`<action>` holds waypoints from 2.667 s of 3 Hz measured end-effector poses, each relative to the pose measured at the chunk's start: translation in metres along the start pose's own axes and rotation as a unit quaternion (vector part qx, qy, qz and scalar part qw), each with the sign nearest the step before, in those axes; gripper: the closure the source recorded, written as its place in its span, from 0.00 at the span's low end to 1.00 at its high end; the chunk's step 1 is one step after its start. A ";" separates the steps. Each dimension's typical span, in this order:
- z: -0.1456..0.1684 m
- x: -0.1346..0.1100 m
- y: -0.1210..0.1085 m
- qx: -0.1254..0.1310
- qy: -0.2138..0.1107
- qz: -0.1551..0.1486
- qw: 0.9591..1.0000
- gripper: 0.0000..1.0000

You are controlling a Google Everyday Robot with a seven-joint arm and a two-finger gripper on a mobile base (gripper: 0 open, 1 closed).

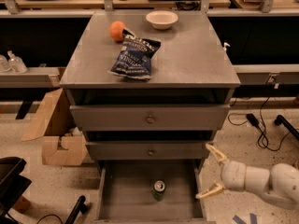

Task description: Pick green can from bottom drawer and place on counter

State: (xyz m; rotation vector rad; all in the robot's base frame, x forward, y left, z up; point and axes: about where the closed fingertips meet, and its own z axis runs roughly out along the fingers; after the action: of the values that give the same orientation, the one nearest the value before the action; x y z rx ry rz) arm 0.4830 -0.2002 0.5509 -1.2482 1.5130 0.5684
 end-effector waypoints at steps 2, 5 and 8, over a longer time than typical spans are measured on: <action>0.111 0.145 0.044 -0.039 -0.001 0.009 0.999 0.00; 0.175 0.241 0.028 -0.044 -0.008 0.031 0.999 0.00; 0.239 0.300 0.036 -0.082 -0.006 0.043 0.996 0.00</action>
Offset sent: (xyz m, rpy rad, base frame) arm 0.0231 0.0533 -0.2146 0.0199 0.0224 0.1021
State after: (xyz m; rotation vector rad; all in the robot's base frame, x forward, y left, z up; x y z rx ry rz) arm 0.5758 -0.1088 0.1883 -1.3064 1.5408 0.7692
